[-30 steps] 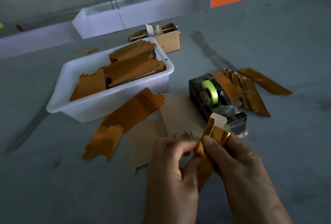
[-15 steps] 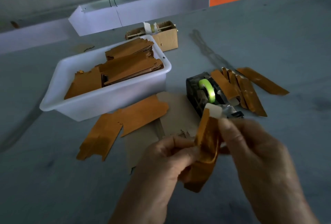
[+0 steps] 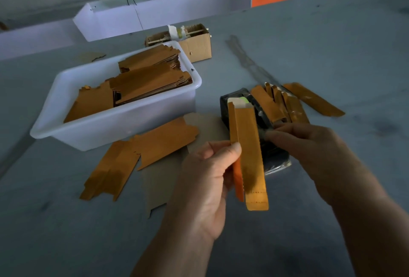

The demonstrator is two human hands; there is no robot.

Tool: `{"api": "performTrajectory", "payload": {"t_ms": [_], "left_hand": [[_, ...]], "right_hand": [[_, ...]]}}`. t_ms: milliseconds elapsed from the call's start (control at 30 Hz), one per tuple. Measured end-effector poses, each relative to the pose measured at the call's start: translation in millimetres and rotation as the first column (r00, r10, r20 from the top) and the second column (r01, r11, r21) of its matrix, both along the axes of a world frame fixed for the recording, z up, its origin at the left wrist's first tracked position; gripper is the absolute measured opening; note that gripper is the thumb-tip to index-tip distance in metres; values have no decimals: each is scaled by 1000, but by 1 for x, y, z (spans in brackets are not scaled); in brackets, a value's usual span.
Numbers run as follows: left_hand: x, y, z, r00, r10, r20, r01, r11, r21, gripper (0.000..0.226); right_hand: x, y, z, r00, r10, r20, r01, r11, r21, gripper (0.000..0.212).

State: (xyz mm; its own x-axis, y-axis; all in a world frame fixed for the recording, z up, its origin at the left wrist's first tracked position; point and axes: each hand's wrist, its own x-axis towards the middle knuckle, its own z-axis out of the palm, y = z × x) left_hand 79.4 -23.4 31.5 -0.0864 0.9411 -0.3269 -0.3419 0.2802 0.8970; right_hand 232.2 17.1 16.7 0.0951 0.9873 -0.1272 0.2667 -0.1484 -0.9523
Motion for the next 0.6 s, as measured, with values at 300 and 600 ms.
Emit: {"api": "performTrajectory", "payload": {"t_ms": [300, 600], "left_hand": [[10, 2, -7, 997, 10, 70, -10, 1000, 6, 6], [10, 3, -7, 998, -5, -60, 10, 998, 69, 7]], "right_hand": [[-4, 0, -3, 976, -8, -217, -3, 999, -49, 10], [-5, -20, -14, 936, -100, -337, 128, 990, 61, 8]]}}
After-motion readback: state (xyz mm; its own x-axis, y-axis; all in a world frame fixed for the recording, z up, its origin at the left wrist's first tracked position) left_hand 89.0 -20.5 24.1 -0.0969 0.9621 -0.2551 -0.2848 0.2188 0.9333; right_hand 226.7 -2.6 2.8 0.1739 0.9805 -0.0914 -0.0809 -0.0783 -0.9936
